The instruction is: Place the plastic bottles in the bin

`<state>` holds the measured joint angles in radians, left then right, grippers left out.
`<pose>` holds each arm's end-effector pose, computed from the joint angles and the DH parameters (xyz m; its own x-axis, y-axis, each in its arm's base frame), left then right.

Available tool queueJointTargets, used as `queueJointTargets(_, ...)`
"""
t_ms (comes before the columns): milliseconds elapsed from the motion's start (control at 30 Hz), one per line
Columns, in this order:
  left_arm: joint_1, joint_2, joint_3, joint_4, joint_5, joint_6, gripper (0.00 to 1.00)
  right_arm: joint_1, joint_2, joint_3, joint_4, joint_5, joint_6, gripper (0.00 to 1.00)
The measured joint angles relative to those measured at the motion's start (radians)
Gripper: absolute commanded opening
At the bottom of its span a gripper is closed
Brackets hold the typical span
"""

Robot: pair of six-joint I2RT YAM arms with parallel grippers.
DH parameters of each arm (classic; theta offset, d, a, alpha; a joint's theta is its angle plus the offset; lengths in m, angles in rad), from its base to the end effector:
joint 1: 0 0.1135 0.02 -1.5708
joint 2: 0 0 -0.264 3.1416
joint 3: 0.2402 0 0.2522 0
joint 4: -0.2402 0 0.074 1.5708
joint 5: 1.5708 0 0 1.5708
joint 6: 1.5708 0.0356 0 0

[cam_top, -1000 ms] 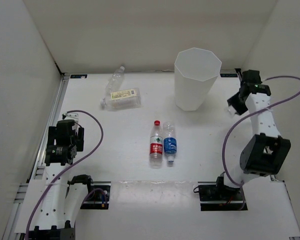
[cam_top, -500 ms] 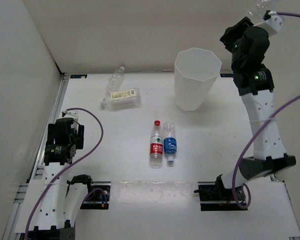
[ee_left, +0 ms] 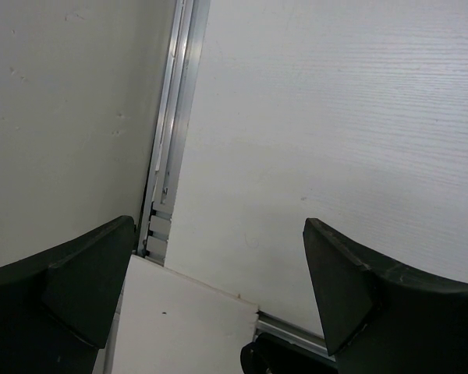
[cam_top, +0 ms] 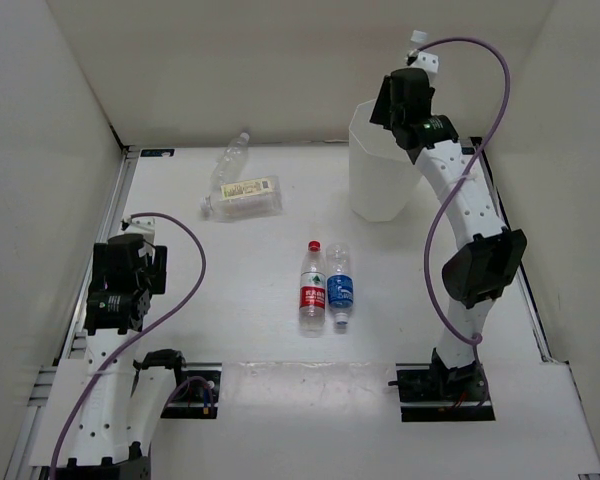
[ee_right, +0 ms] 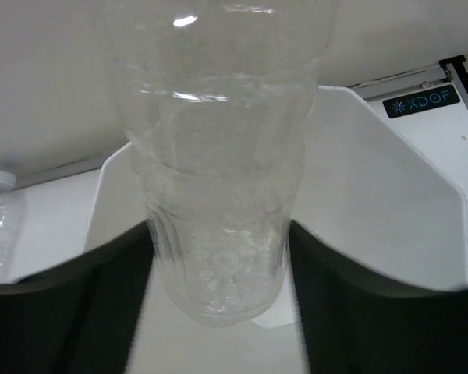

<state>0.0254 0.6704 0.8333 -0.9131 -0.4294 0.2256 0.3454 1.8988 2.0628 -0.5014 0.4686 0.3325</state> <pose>0.1225 0.0179 0.3039 -0.7376 0.1847 -0.6495 -0.1668 0.8822 0.4403 0.4164 0.1327 0.4276 -0.2621 0.2152 -0.9407 0.1952 0.9665 0.1667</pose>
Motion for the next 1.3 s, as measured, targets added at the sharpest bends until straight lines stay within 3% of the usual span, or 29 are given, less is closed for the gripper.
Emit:
queueJointTargets(100,0.0,0.0,0.0,0.001,0.003,0.002,1.0,0.001,-0.004,-0.001,-0.018,0.0,-0.027,1.0)
queueJointTargets(600,0.0,-0.002,0.0,0.002,0.019,0.003,1.0,0.07,-0.075,0.019,-0.035,0.004,-0.129,1.0)
queueJointTargets(867,0.0,-0.006,0.0,0.003,0.025,0.002,1.0,0.229,-0.286,-0.072,-0.133,0.116,-0.151,1.0)
queueJointTargets(1100,0.0,0.011,0.0,0.006,0.034,0.002,1.0,0.431,-0.492,-0.433,-0.235,0.243,0.016,0.96)
queueJointTargets(1300,0.0,0.018,0.0,0.006,0.044,0.002,1.0,0.532,-0.512,-0.729,-0.316,0.197,0.22,0.92)
